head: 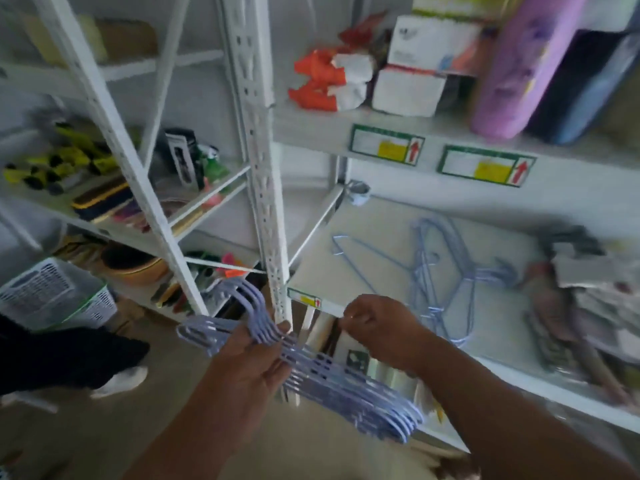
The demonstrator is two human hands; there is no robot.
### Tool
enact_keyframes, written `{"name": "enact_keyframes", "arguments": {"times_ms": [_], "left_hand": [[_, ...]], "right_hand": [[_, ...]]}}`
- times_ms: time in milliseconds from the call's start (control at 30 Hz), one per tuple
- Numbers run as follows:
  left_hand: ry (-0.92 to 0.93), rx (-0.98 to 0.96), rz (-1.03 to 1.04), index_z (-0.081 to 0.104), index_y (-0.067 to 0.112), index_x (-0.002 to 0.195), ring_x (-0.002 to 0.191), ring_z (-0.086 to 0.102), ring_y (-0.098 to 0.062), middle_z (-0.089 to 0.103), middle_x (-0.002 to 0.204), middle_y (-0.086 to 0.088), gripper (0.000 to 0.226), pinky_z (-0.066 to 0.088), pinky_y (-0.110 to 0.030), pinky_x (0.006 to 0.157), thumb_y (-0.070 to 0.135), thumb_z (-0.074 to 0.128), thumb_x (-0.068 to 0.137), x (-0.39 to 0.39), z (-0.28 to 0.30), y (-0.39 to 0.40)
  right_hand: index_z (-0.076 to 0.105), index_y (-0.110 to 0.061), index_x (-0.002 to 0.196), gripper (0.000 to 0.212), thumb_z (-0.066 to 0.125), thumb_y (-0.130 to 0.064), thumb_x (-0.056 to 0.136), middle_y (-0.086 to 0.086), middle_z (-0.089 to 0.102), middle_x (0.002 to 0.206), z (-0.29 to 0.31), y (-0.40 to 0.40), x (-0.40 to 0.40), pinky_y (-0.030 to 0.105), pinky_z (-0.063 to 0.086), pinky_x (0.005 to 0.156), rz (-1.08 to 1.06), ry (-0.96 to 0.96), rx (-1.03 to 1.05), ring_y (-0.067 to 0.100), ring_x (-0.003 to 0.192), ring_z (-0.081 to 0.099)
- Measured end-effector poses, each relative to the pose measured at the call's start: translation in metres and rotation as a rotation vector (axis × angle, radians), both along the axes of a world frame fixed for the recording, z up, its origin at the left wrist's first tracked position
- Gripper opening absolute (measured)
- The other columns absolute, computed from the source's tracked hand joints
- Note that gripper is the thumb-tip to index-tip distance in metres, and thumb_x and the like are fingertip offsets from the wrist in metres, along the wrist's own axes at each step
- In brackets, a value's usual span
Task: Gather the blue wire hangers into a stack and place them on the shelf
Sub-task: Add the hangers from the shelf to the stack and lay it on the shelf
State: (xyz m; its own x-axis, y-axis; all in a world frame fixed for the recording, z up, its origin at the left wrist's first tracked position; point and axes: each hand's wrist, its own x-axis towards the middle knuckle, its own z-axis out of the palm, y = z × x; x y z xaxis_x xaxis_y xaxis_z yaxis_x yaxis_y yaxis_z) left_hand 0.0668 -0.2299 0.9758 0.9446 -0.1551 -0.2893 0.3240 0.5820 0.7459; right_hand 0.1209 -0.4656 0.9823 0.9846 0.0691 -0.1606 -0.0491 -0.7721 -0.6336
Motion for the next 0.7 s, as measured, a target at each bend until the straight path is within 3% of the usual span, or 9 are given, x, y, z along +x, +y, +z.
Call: {"name": "enact_keyframes", "arguments": {"times_ms": [100, 300, 400, 500, 600, 700], "left_hand": [[0.039, 0.034, -0.03, 0.078, 0.011, 0.111, 0.095, 0.077, -0.033, 0.076, 0.105, -0.019, 0.079, 0.062, -0.045, 0.089, 0.007, 0.103, 0.036, 0.017, 0.0, -0.035], [0.097, 0.182, -0.049, 0.071, 0.008, 0.117, 0.098, 0.076, -0.037, 0.081, 0.097, -0.017, 0.045, 0.054, -0.056, 0.099, -0.008, 0.072, 0.075, 0.053, 0.007, -0.105], [0.095, 0.311, -0.106, 0.068, 0.01, 0.113, 0.078, 0.079, -0.029, 0.082, 0.085, -0.015, 0.036, 0.057, -0.048, 0.086, -0.017, 0.05, 0.097, 0.067, 0.013, -0.136], [0.075, 0.447, -0.151, 0.069, 0.013, 0.112, 0.076, 0.081, -0.027, 0.083, 0.093, -0.018, 0.032, 0.059, -0.05, 0.084, -0.013, 0.058, 0.096, 0.079, 0.015, -0.157], [0.023, 0.52, -0.171, 0.073, 0.012, 0.103, 0.079, 0.081, -0.033, 0.081, 0.096, -0.025, 0.031, 0.06, -0.059, 0.085, -0.008, 0.077, 0.081, 0.094, 0.021, -0.17], [-0.012, 0.574, -0.174, 0.08, 0.011, 0.083, 0.073, 0.08, -0.032, 0.081, 0.088, -0.024, 0.021, 0.065, -0.045, 0.067, -0.009, 0.077, 0.081, 0.114, 0.022, -0.175]], "right_hand": [[0.075, -0.02, 0.1, 0.02, 0.063, -0.034, 0.091, 0.005, 0.077, 0.101, -0.008, -0.071, 0.03, 0.031, 0.056, 0.079, -0.256, -0.021, -0.123, 0.029, 0.096, 0.074], [0.064, -0.011, 0.111, 0.036, 0.059, -0.032, 0.082, 0.02, 0.065, 0.119, -0.06, -0.19, 0.077, 0.034, 0.055, 0.088, -0.51, 0.129, -0.271, 0.038, 0.109, 0.066], [0.054, -0.012, 0.116, 0.035, 0.062, -0.026, 0.085, 0.017, 0.058, 0.114, -0.082, -0.22, 0.081, 0.034, 0.05, 0.081, -0.575, 0.179, -0.236, 0.036, 0.105, 0.063], [0.057, -0.008, 0.113, 0.035, 0.064, -0.024, 0.083, 0.017, 0.06, 0.105, -0.099, -0.241, 0.086, 0.034, 0.053, 0.078, -0.632, 0.234, -0.189, 0.034, 0.092, 0.061], [0.064, -0.006, 0.112, 0.03, 0.067, -0.025, 0.088, 0.02, 0.069, 0.112, -0.11, -0.252, 0.091, 0.032, 0.055, 0.088, -0.598, 0.265, -0.22, 0.036, 0.109, 0.069], [0.068, -0.003, 0.111, 0.034, 0.066, -0.03, 0.089, 0.018, 0.073, 0.121, -0.117, -0.258, 0.099, 0.028, 0.054, 0.089, -0.595, 0.259, -0.225, 0.034, 0.117, 0.069]]}}
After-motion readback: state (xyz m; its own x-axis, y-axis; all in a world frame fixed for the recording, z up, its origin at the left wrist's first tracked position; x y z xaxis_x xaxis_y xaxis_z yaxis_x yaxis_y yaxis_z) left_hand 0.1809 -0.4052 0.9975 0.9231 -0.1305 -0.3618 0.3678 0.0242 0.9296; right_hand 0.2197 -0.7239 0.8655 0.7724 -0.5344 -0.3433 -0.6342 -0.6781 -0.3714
